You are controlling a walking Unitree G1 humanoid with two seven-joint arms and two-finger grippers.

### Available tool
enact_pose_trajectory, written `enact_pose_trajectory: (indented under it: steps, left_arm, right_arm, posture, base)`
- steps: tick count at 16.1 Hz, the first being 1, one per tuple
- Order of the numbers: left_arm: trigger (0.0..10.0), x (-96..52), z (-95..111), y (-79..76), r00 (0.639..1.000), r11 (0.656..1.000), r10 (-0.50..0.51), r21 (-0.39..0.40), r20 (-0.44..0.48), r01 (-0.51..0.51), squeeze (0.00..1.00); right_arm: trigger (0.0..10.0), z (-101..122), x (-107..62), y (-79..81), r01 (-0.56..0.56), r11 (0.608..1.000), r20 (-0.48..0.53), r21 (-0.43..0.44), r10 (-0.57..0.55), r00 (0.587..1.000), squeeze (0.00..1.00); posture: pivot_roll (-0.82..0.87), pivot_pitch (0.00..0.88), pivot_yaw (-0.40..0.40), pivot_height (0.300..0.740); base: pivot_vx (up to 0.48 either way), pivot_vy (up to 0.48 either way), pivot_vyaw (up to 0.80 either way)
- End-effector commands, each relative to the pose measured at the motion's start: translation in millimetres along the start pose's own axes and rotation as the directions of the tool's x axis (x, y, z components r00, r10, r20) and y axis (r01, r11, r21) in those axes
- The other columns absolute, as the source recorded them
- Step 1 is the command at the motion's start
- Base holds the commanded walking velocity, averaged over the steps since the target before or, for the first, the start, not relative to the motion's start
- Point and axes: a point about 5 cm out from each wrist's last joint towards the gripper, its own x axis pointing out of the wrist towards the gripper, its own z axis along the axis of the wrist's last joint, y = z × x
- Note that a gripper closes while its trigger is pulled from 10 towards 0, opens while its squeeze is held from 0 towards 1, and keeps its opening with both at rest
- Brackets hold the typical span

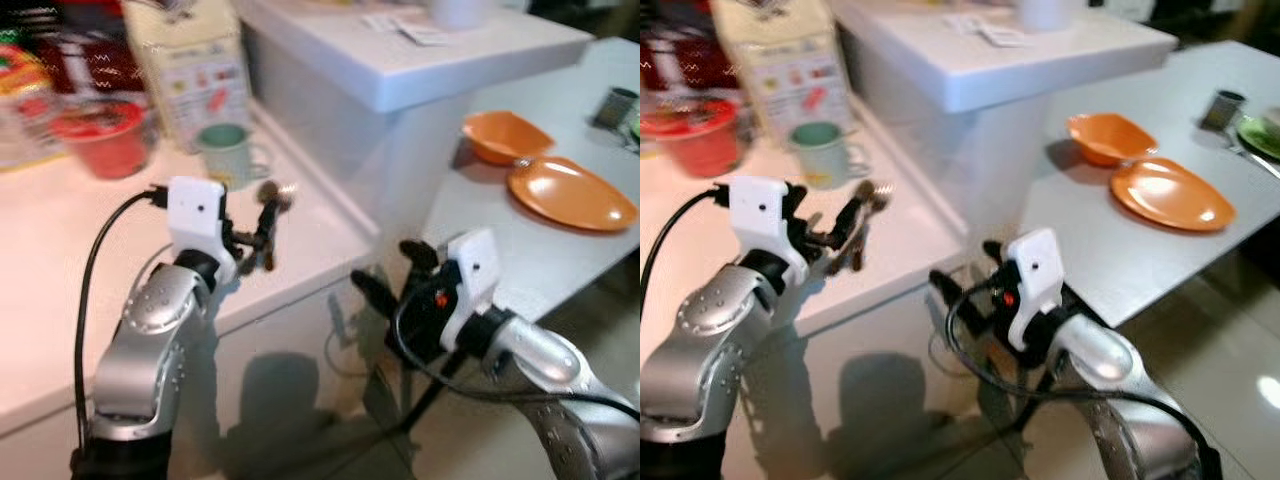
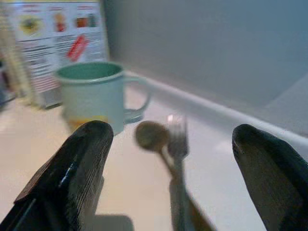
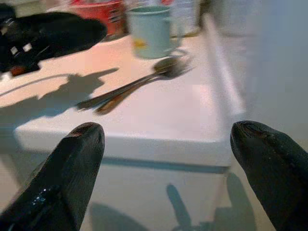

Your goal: Setting the table

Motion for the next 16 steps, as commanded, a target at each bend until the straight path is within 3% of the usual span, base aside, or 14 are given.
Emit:
enact_pose_trajectory:
  steps: [1,5,6,12,16]
  left_arm:
    - [10.0,7.8,-2.1,-4.0,0.998,0.998,-0.042,-0.042,-0.039,0.04,1.0]
    - [10.0,25.8,-8.6,-6.0,0.992,0.993,-0.09,-0.081,-0.093,0.083,1.0]
    - [10.0,31.6,-11.1,-5.7,0.988,0.993,-0.104,-0.059,-0.117,0.098,0.0]
    - [10.0,60.3,-23.0,-0.8,0.978,0.992,-0.092,0.073,-0.188,0.107,0.0]
    - [10.0,67.8,-31.5,-0.8,0.97,0.99,-0.098,0.082,-0.221,0.118,0.0]
  right_arm:
    - [10.0,0.5,-3.4,2.3,-0.034,0.999,-0.011,0.0,0.034,0.999,0.0]
    - [10.0,0.0,-0.8,1.6,-0.044,0.998,-0.039,-0.039,0.042,0.998,0.0]
    - [10.0,0.3,0.3,0.6,-0.042,0.998,-0.049,-0.055,0.039,0.998,0.0]
    - [10.0,-6.7,0.1,-3.0,-0.011,0.994,-0.117,-0.11,-0.002,0.993,0.0]
    - [10.0,-8.4,-0.9,-0.4,-0.017,0.994,-0.124,-0.11,0.003,0.992,0.0]
  posture:
    - [0.03,0.0,-0.005,0.74]
    - [0.02,0.0,-0.007,0.74]
    - [0.02,0.0,-0.007,0.74]
    - [0.01,0.0,-0.001,0.74]
    - [0.0,0.0,0.012,0.74]
  base:
    - [0.0,0.0,0.0]
    - [0.0,0.0,0.0]
    - [0.0,0.0,0.0]
    - [0.0,0.0,0.0]
    - [0.0,0.0,0.0]
